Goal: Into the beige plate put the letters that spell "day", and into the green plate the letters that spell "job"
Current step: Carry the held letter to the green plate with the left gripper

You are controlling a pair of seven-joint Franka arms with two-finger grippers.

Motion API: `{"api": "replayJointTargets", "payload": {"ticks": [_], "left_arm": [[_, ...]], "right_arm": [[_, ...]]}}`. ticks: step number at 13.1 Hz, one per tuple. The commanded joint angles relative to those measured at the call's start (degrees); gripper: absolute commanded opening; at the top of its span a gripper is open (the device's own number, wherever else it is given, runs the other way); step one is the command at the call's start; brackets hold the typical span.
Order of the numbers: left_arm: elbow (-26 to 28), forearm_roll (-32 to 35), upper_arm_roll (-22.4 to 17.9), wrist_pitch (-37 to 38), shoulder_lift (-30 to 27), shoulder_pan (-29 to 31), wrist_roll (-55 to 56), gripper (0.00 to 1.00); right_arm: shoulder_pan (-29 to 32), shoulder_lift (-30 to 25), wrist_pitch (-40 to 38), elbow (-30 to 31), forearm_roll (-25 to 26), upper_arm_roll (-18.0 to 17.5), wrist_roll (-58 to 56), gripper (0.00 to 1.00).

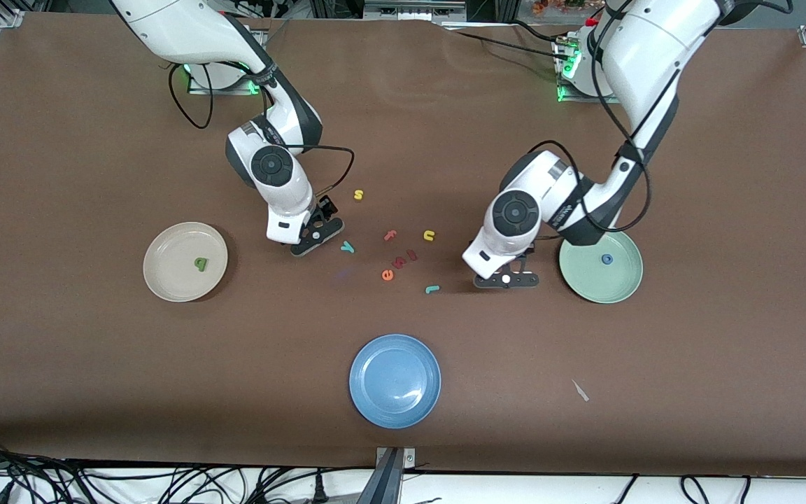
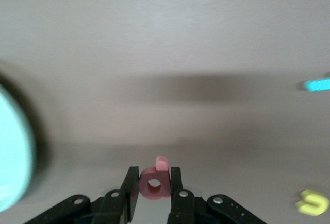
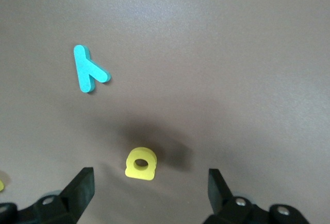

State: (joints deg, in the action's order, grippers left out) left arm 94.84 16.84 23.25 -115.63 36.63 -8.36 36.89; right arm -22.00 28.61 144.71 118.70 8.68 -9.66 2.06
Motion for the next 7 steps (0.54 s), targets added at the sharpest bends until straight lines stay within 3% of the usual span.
{"api": "replayJointTargets", "payload": {"ticks": [1,7], "left_arm": [[1.75,1.44,0.22,3.73,-2.96,2.98,-6.45,0.00],[1.84,1.53,0.13,8.57,-4.81,8.88,-18.16,0.00]], "right_arm": [[0.29,0.21,2.85,2.06,-1.21,-0.44,-1.53,0.95],[0.38,0.21,3.47,2.41,-1.21,-0.44,-3.11,0.72]]}}
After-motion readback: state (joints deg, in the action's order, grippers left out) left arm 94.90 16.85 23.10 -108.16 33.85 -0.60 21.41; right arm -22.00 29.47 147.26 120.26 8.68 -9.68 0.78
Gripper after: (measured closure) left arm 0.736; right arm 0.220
